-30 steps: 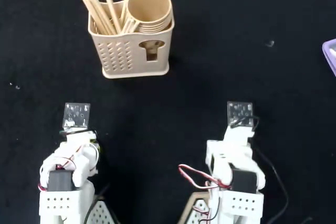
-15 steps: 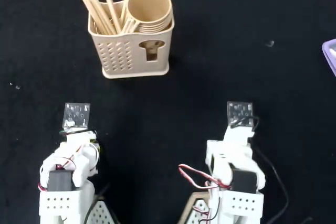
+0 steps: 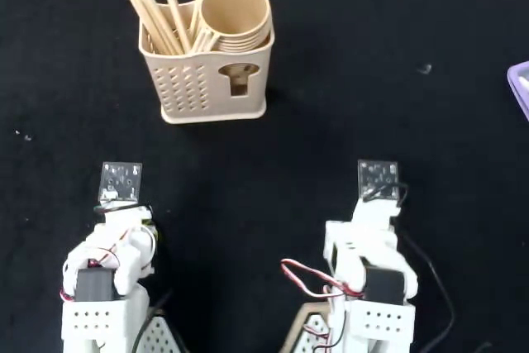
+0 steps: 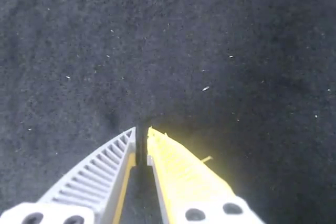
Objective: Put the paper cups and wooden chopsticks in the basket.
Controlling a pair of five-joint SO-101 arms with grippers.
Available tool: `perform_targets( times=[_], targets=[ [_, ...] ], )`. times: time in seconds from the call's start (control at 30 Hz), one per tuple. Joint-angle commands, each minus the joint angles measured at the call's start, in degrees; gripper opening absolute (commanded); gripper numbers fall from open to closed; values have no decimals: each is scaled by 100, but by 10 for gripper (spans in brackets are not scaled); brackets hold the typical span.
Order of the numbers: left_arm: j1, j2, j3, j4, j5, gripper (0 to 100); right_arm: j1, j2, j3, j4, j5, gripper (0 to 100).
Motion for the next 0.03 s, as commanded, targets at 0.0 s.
perform_targets(
  times=[0.0],
  targets=[
    [-48,-35,127,26,-18,48,62,-391,13,-79,-26,12]
  ],
)
